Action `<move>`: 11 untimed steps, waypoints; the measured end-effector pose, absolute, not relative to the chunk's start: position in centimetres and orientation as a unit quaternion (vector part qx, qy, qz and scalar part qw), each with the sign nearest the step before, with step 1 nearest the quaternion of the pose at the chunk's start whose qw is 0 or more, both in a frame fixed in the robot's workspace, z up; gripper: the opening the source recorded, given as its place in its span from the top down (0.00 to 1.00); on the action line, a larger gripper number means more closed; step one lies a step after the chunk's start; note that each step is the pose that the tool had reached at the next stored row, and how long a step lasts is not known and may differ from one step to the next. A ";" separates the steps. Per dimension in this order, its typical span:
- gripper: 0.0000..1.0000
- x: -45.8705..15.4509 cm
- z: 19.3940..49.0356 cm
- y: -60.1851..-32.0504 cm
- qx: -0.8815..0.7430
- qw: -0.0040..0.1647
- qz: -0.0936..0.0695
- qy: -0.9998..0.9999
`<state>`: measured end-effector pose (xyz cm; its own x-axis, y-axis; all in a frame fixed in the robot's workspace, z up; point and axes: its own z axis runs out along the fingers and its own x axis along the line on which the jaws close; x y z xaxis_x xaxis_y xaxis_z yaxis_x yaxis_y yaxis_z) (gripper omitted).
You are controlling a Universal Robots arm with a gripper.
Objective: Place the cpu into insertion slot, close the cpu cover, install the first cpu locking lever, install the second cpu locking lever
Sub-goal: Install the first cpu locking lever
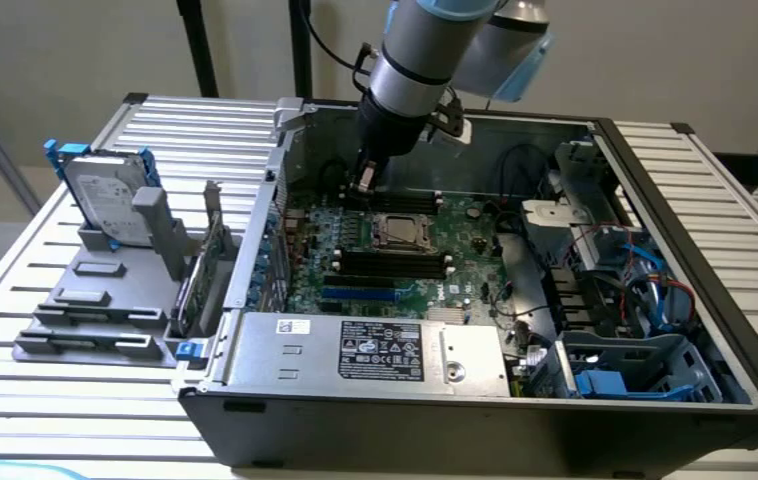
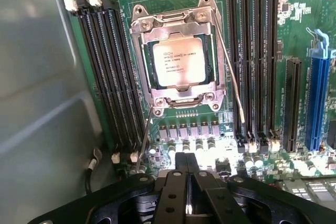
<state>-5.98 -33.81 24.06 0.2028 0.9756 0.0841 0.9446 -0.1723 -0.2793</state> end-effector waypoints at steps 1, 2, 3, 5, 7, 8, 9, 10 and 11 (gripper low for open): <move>0.89 -6.0 24.0 -33.8 -0.767 0.136 0.056 -0.625; 0.89 -6.1 24.0 -33.8 -0.769 0.137 0.056 -0.622; 0.89 -6.1 24.0 -33.8 -0.772 0.137 0.055 -0.618; 0.89 -6.3 24.0 -33.8 -0.776 0.137 0.054 -0.613; 0.89 -6.5 24.0 -33.8 -0.778 0.138 0.054 -0.610; 0.89 -6.7 24.0 -33.8 -0.779 0.138 0.054 -0.610; 0.89 -6.9 24.0 -33.8 -0.779 0.139 0.053 -0.609; 0.89 -7.0 24.0 -33.8 -0.780 0.139 0.053 -0.608; 0.89 -7.2 24.0 -33.8 -0.781 0.140 0.053 -0.607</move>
